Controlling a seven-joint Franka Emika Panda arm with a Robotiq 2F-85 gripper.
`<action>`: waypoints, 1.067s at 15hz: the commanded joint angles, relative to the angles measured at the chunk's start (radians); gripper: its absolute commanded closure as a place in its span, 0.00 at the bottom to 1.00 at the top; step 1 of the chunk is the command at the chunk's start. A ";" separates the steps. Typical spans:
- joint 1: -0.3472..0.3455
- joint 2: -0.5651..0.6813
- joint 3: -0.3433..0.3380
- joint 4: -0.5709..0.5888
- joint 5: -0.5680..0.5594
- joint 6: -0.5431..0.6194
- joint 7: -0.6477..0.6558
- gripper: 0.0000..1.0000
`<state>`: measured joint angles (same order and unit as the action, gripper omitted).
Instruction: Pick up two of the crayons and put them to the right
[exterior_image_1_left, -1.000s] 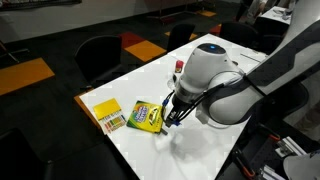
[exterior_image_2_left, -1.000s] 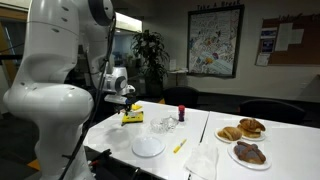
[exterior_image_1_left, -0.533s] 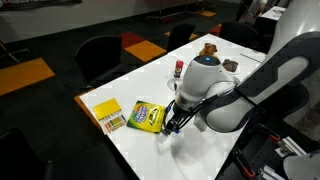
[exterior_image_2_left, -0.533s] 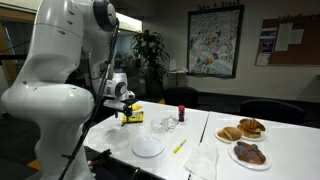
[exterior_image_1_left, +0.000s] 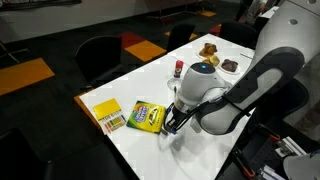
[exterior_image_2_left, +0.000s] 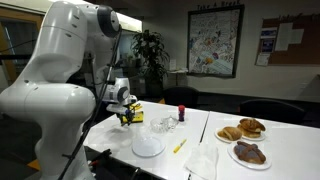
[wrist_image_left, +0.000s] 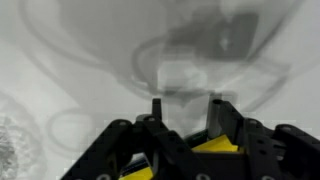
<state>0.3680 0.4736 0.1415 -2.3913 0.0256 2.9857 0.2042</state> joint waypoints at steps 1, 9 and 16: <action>0.029 0.056 -0.028 0.054 -0.011 0.020 0.015 0.35; 0.062 0.123 -0.018 0.150 -0.003 0.002 0.024 0.50; 0.130 0.167 -0.017 0.197 -0.001 -0.020 0.049 0.34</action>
<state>0.4872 0.6161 0.1337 -2.2235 0.0263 2.9867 0.2468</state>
